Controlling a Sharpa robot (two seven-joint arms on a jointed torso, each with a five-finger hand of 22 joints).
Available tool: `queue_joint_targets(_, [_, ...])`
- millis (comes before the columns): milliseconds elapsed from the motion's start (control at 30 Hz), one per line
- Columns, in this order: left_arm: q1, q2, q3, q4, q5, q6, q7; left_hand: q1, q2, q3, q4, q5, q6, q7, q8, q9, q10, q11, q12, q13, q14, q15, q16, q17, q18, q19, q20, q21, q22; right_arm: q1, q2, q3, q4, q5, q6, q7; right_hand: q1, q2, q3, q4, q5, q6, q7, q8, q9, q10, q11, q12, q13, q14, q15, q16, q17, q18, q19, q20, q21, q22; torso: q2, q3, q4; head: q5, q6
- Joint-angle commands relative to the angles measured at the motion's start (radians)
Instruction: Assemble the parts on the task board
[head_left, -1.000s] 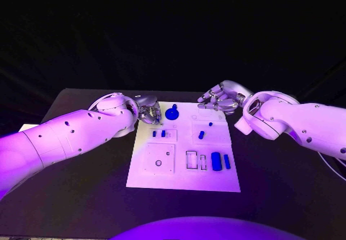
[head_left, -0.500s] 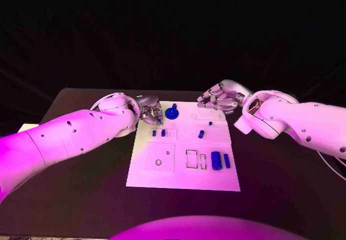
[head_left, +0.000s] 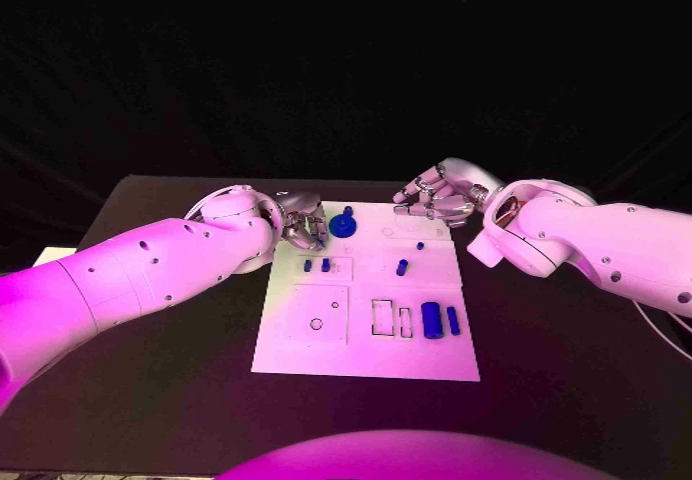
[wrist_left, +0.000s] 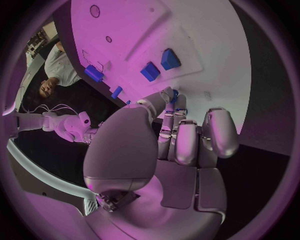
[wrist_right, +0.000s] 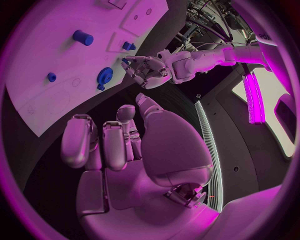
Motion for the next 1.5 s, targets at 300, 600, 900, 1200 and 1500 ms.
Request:
queue_joint_targets(300, [0.0, 0.015, -0.004, -0.011, -0.006, 0.046, 0.005, -0.003, 0.008, 0.008, -0.001, 0.004, 0.004, 0.0, -0.002, 0.001, 0.005, -0.001, -0.001, 0.0, 0.03, -0.004, -0.004, -0.002, -0.015, 0.011, -0.005, 0.005, 0.001, -0.001, 0.001, 0.0, 0.001, -0.003, 0.008, 0.009, 0.003, 0.005, 0.0, 0.005, 0.004, -0.005, 0.004, -0.001, -0.001, -0.003, -0.001, -0.002, -0.001, 0.038, 0.008, -0.006, -0.001, 0.015, -0.007, -0.003, -0.006, -0.001, -0.001, -0.0001, 0.0013, -0.003, -0.005])
queue_joint_targets(600, [0.0, 0.019, -0.005, -0.012, -0.008, 0.05, 0.005, -0.003, 0.008, 0.008, -0.002, 0.004, 0.004, -0.001, -0.002, 0.002, 0.005, -0.001, -0.001, 0.0, 0.03, -0.004, -0.003, -0.001, -0.014, 0.01, -0.005, 0.005, 0.001, -0.001, 0.001, 0.0, 0.002, -0.003, 0.008, 0.009, 0.003, 0.005, 0.0, 0.005, 0.004, -0.005, 0.004, -0.001, -0.001, -0.003, -0.001, -0.002, -0.001, 0.038, 0.008, -0.006, -0.001, 0.015, -0.007, -0.003, -0.006, -0.001, -0.001, -0.0005, 0.001, -0.003, -0.005])
queue_joint_targets(900, [0.0, 0.02, -0.005, -0.014, -0.009, 0.063, -0.002, -0.016, 0.003, 0.007, -0.001, 0.004, -0.025, 0.007, -0.022, -0.005, -0.014, 0.005, -0.018, -0.002, 0.029, 0.002, -0.004, -0.005, -0.014, 0.008, -0.003, 0.002, 0.001, -0.001, 0.001, 0.0, 0.0, -0.003, 0.008, 0.008, 0.003, 0.005, 0.0, 0.005, 0.004, -0.005, 0.004, -0.001, -0.001, -0.003, -0.001, -0.002, -0.001, 0.038, 0.008, -0.006, -0.001, 0.015, -0.007, -0.003, -0.006, -0.001, -0.001, -0.0003, 0.0017, -0.004, -0.006])
queue_joint_targets(1200, [0.0, 0.015, -0.005, -0.016, -0.001, 0.039, 0.0, -0.064, -0.033, 0.005, 0.01, 0.004, -0.118, 0.027, -0.085, -0.034, -0.116, 0.04, -0.092, -0.027, 0.023, 0.028, -0.01, -0.027, -0.001, -0.021, 0.018, -0.074, -0.047, -0.001, 0.0, 0.0, -0.002, -0.003, 0.008, 0.007, 0.003, 0.005, 0.0, 0.005, 0.004, -0.005, 0.004, -0.001, -0.001, -0.006, -0.001, -0.006, -0.006, 0.038, 0.008, -0.007, -0.002, 0.016, -0.008, -0.003, -0.008, -0.004, -0.001, -0.0007, 0.0012, -0.004, -0.007])
queue_joint_targets(1500, [0.0, 0.002, -0.005, -0.01, 0.004, 0.018, 0.005, -0.068, -0.037, 0.004, 0.011, 0.004, -0.122, 0.029, -0.088, -0.036, -0.127, 0.042, -0.098, -0.028, 0.022, 0.03, -0.009, -0.029, 0.001, -0.025, 0.021, -0.083, -0.053, -0.001, -0.001, 0.0, -0.011, -0.006, 0.013, 0.004, 0.004, 0.004, 0.0, 0.005, 0.004, -0.005, 0.005, -0.001, -0.001, -0.009, -0.001, -0.01, -0.01, 0.038, 0.008, -0.008, -0.003, 0.017, -0.01, -0.003, -0.011, -0.009, -0.001, -0.0012, 0.0013, -0.005, -0.008])
